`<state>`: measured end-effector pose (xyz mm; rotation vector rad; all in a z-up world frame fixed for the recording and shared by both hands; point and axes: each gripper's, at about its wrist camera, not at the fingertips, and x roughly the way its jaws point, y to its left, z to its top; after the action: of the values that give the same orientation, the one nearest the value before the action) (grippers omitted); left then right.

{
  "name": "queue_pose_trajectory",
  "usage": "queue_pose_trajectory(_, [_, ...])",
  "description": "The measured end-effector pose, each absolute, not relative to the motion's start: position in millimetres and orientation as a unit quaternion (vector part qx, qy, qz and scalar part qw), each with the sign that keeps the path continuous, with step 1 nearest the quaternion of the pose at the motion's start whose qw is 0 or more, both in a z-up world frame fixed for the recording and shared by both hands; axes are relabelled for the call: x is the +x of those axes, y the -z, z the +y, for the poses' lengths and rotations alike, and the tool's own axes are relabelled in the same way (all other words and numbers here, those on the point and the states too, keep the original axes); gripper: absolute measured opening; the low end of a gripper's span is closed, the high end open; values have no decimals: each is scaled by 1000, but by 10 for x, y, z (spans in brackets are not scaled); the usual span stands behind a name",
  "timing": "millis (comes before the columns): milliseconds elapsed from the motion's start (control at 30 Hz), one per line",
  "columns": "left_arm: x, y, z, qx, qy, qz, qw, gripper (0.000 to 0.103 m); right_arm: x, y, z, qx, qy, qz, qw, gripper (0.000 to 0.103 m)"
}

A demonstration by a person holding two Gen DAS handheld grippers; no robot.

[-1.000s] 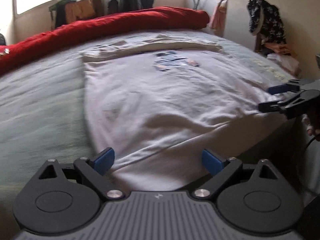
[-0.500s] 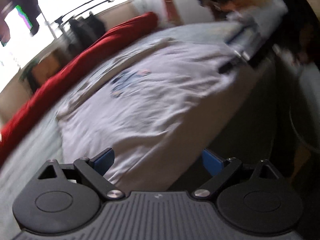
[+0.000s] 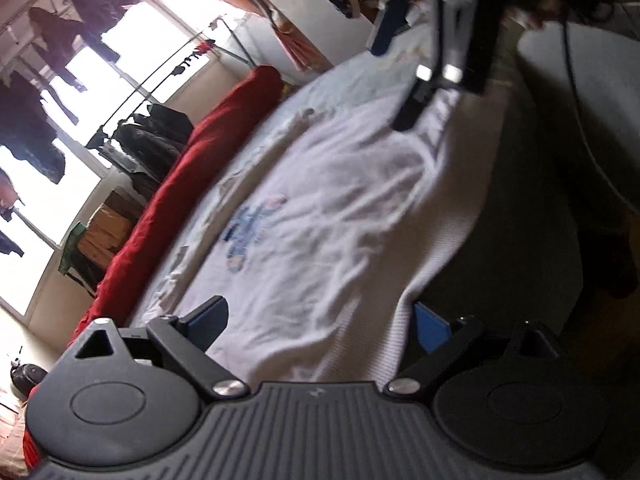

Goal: Fold clothes

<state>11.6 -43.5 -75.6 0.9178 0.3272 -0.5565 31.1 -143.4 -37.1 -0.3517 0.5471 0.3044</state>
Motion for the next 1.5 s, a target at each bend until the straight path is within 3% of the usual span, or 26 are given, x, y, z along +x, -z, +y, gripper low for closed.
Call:
queue_pose_trajectory(267, [206, 594, -391, 414, 256, 153, 860, 96, 63, 394, -1028, -227, -269, 227, 908, 103])
queue_pose_trajectory(567, [198, 578, -313, 397, 258, 164, 865, 96, 129, 923, -475, -363, -179, 214, 889, 103])
queue_pose_trajectory(933, [303, 707, -500, 440, 234, 141, 856, 96, 88, 661, -576, -340, -124, 153, 919, 103])
queue_pose_trajectory(1500, [356, 870, -308, 470, 178, 146, 852, 96, 108, 1006, -799, -399, -48, 176, 899, 103])
